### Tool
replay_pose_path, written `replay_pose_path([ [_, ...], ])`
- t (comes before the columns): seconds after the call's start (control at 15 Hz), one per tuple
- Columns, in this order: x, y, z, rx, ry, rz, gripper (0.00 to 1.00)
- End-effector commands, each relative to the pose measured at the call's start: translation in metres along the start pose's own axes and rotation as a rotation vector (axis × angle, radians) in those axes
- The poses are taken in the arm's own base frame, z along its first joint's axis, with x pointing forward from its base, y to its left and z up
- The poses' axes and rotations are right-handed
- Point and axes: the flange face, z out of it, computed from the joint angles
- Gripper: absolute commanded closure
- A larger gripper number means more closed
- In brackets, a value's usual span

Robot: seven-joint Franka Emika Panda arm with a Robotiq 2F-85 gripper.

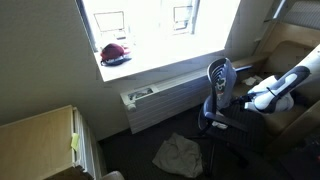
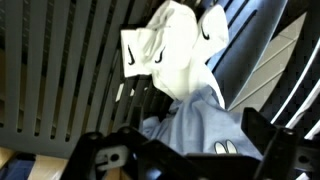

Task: Put the clothes on the brown chair onto the black chair and vice-versa

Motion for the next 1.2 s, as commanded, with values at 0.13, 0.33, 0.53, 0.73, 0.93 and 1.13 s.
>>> replay_pose_path([
  [0.13,-0.025,0.039,0.043,-0.134,-0.277,0.021,0.00],
  [0.33,-0.027,0.041,0.039,-0.145,-0.269,0.031,0.00],
  [0.53,-0.026,0.038,0.039,-0.140,-0.264,0.028,0.00],
  [0.73,-0.034,0.053,0.065,-0.179,-0.267,0.033,0.00],
  [0.93,-0.043,0.062,0.100,-0.089,-0.277,0.094,0.00],
  [1.13,-0.038,0.055,0.127,-0.032,-0.152,0.154,0.00],
])
